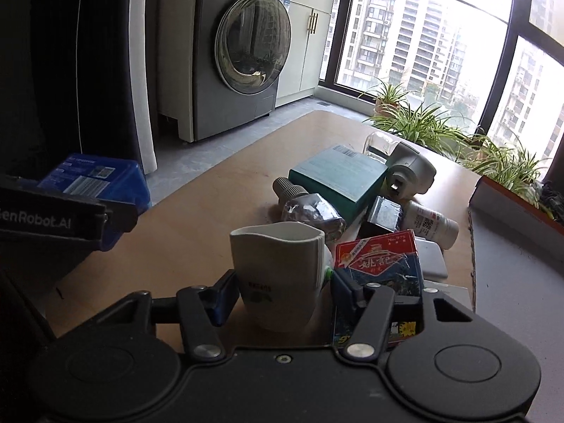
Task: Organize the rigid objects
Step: 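Grasp the cream-white mug with the right tool while the left tool holds the blue box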
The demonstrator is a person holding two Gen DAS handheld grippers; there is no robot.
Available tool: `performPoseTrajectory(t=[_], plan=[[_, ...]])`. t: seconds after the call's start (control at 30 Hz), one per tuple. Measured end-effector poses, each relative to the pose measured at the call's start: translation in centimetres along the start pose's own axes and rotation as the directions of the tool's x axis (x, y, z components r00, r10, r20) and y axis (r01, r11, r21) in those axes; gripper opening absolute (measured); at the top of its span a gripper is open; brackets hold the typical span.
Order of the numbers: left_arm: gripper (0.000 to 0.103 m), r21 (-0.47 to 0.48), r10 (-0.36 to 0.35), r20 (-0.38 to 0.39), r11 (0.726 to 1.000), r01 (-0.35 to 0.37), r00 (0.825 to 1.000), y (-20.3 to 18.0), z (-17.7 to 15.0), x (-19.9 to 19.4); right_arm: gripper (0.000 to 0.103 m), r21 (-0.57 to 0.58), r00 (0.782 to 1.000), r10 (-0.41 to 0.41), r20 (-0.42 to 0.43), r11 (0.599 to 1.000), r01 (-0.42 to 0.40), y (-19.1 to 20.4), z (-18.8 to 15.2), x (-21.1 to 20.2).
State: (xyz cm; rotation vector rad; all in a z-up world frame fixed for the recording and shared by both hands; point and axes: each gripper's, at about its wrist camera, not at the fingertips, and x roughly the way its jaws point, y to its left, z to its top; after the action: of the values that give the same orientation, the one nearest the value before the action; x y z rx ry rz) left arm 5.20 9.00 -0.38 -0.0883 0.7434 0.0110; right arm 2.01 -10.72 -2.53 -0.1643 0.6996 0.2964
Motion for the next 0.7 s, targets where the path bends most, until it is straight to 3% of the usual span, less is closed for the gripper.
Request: performPoseTrajectory(t=[0.17,0.33,0.57,0.7], plan=[[0.094,0.010,-0.015,0.015,1.000,0.015,1.000,-0.8,0.4,-0.6,0.069,0.090,0.997,0.037,0.061,0.995,-0.043,-1.9,0.7,-2.7],[0.094,0.033,-0.061,0.032,0.998,0.060,0.998,-2.9,1.0,-1.5,0.069,0.147,0.994,0.018,0.112,0.989,-0.034,-4.2,1.2,-6.1],[0.094,0.081,-0.169,0.035,0.983,0.165,0.985,-7.8,2.5,-1.8,0.069,0.232,0.986,-0.109,0.127,0.970,0.077,-9.5,0.8,-9.7],[0.094,0.124,-0.240,0.009,0.964,0.237,0.971,-11.5,3.5,-1.4,0.069,0.313,0.974,-0.199,0.106,0.936,0.157,-13.4,0.1,-11.4]])
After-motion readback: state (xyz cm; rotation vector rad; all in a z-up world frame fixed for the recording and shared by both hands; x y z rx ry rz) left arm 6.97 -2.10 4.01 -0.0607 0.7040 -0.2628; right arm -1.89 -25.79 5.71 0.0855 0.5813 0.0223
